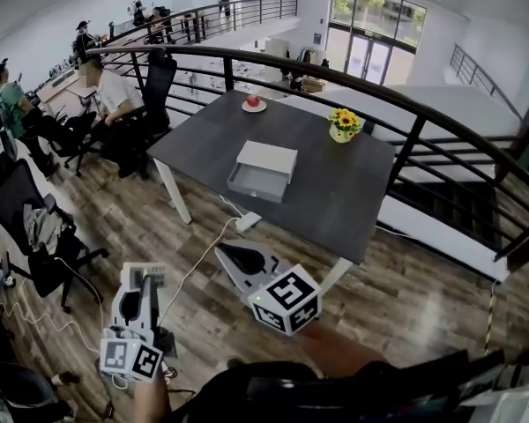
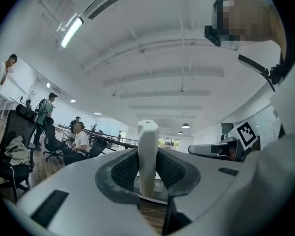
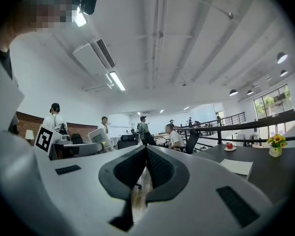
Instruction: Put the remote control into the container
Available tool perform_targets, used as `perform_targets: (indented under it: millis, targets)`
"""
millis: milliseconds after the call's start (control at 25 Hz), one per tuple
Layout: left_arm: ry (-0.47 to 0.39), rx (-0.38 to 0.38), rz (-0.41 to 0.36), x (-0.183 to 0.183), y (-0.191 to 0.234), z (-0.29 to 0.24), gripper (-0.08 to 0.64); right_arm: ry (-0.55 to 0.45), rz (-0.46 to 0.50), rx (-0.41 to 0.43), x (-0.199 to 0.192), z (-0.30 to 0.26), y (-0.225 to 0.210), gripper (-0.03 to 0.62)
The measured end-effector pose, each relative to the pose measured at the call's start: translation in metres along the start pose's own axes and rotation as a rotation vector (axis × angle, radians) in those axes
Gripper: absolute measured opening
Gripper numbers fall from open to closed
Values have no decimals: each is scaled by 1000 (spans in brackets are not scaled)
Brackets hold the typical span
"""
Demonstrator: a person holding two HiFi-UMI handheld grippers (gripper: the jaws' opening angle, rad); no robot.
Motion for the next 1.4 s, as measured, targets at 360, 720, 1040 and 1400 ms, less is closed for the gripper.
perform_targets:
  millis: [360, 720, 1040, 1400]
  targets:
    - [19, -79, 13, -11, 50, -12, 107, -25, -36, -62, -11, -38, 9, 1]
    - [32, -122, 40, -11, 82, -39, 107, 7, -39, -113, -12, -68, -3, 1]
    - [35, -110, 10, -5, 112, -91, 107, -2, -49, -111, 0, -120, -53, 2]
    - [48, -126, 20, -9, 139, -180, 107, -6, -61, -139, 11, -169, -133, 2]
Point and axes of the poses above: the fingertips, and each gripper's own axes: z backward along the fingers, y to its left, x out of its top, the point moved 1 cm from there along z, backward along the fingers, and after that the axes turned 10 degrees about -x, right-handed, at the moved point
